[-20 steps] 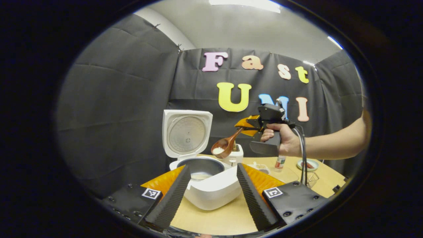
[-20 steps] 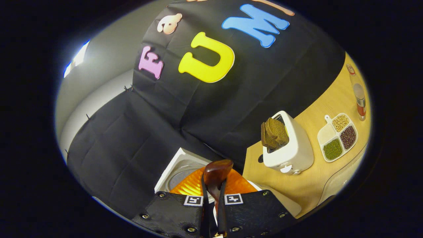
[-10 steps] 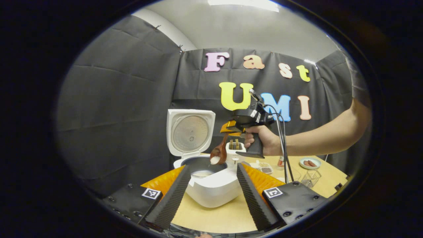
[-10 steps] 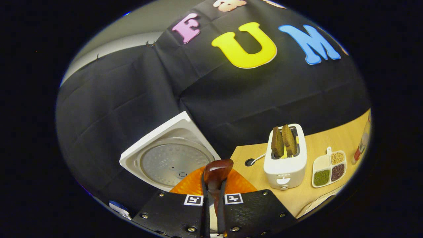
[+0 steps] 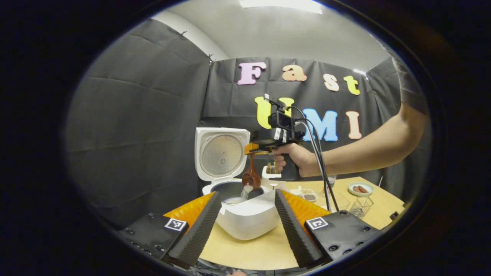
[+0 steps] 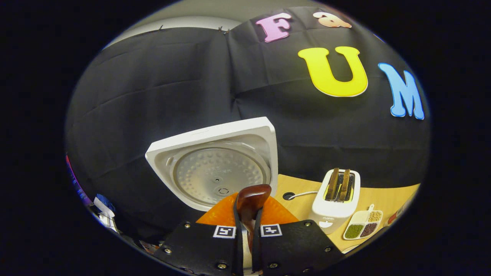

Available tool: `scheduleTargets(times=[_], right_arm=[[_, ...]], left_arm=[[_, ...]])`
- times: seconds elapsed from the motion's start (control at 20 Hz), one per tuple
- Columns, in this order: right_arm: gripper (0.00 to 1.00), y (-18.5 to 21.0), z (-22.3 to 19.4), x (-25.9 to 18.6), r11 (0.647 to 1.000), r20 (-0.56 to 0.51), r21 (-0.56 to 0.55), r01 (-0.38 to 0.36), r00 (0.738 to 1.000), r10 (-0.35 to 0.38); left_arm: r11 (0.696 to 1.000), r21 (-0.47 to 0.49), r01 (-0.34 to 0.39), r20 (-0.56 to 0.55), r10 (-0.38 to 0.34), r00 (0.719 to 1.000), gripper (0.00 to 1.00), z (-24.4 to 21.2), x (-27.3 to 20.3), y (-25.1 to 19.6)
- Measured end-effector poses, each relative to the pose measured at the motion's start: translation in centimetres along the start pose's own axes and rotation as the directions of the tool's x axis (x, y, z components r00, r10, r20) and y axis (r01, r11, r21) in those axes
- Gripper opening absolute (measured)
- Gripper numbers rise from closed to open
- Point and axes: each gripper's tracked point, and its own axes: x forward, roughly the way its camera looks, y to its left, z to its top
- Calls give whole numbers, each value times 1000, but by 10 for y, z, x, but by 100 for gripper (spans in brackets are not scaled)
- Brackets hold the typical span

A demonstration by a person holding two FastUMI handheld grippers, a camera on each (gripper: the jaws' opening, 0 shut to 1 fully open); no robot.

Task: Close the left gripper, press the button to open the rice cooker; take a wooden spoon from the chopstick holder with the right hand, scoop a spoonful of rice and pour it into the rice cooker, then put the wooden spoon back into the chopstick holder.

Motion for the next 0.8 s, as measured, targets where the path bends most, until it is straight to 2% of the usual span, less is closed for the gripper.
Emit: scheduleTargets(times=[0.25,0.55,0.65,0.8], right_arm=[[9,22,2,1,985,-17,-167,-37,999,35],[10,40,5,-7,945,-34,-320,-71,997,64],[9,41,14,-18,951,-5,-301,-73,997,75],[9,34,32,-42,982,64,-179,-67,995,80]], left_arm=[[1000,13,12,-6,-12,1000,97,-4,-9,-5],[1000,20,8,3,-8,1000,97,-2,-20,0],[1000,15,7,10,-7,1000,97,2,-24,1],[1000,12,10,26,-10,1000,99,12,-28,0]])
